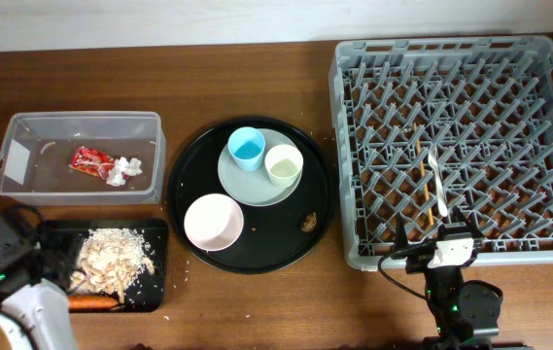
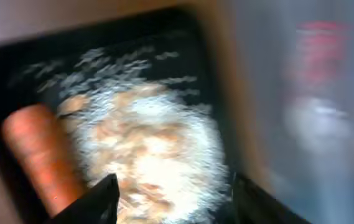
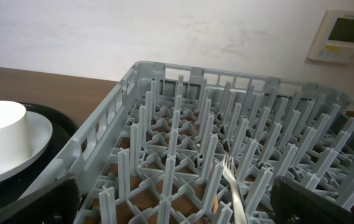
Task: Sort waste into correct bins and load items into the dishwasher rack
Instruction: 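Place the carrot onto the black tray with the left gripper, then reach the left gripper to the brown food scrap and grasp it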
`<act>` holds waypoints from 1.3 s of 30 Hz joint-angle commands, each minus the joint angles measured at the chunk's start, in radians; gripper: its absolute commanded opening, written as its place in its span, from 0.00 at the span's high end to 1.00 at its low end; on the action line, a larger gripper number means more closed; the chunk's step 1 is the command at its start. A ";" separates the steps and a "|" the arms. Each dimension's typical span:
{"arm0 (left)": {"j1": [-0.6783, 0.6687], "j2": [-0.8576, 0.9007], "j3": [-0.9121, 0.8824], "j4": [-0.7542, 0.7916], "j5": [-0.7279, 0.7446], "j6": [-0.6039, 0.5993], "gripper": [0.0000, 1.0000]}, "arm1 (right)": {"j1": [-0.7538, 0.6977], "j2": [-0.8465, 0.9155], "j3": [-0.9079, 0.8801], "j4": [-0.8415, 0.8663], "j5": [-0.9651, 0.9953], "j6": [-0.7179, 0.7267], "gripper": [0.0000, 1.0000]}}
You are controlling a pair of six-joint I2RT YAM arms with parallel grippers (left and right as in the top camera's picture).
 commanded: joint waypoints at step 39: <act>-1.435 0.692 0.202 0.493 -0.021 0.452 0.80 | -0.008 -0.007 -0.007 -0.001 -0.005 0.004 0.01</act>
